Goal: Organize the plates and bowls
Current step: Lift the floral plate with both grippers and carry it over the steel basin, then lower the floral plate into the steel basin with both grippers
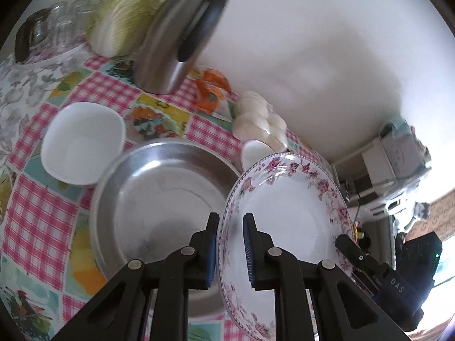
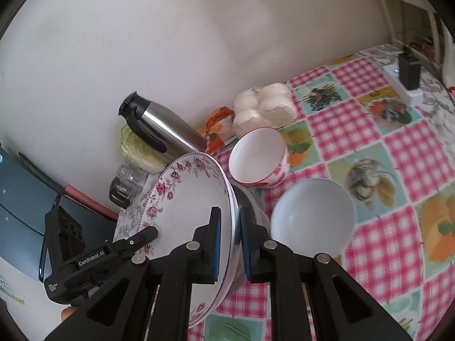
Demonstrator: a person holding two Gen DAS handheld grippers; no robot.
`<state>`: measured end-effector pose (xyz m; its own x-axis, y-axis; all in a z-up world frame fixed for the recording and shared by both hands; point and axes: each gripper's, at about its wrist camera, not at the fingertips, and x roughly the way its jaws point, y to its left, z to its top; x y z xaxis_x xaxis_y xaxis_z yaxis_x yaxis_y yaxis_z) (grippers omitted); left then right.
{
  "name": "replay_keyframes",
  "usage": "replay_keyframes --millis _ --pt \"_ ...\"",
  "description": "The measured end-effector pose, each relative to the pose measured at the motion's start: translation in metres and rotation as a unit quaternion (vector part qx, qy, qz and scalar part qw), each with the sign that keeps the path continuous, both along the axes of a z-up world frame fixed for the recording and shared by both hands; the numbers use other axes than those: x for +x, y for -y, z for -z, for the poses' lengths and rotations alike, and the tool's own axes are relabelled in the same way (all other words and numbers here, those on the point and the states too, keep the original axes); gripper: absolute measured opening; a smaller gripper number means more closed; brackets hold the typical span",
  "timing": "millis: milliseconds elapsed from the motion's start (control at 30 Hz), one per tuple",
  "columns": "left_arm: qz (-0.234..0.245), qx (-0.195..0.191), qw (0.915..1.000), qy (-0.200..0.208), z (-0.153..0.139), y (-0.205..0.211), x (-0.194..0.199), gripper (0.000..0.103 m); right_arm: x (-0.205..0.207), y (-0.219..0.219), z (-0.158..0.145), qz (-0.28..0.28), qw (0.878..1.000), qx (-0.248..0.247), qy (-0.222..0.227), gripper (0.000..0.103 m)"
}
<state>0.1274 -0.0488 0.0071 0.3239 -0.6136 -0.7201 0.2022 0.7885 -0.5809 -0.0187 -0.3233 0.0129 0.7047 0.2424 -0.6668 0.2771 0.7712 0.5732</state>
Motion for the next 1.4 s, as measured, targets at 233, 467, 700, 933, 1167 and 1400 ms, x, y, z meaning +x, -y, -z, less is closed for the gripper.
replay_keyframes --millis 233,467,700,933,1167,1400 --pt "-0.024 0.015 0.9995 -0.011 0.01 -0.023 0.023 0.018 0.035 -0.02 0.018 -0.026 1.0 0.007 -0.016 0.015" --pt "-0.043 0.024 0.9983 -0.03 0.028 -0.047 0.04 0.018 0.066 -0.038 0.041 -0.051 0.998 0.017 -0.045 0.015" --pt "-0.055 0.04 0.9965 -0.049 0.045 -0.058 0.048 0.018 0.087 -0.052 0.064 -0.071 0.994 0.019 -0.081 0.015" --pt "-0.044 0.055 0.9956 -0.062 0.057 -0.05 0.047 0.018 0.094 -0.053 0.08 -0.074 0.99 0.006 -0.118 0.015" --pt "-0.036 0.074 0.9935 -0.078 0.07 -0.041 0.046 0.018 0.093 -0.046 0.093 -0.07 0.988 0.005 -0.141 0.015" --pt "-0.033 0.093 0.9911 -0.089 0.079 -0.035 0.047 0.018 0.093 -0.042 0.096 -0.069 0.987 0.005 -0.146 0.015"
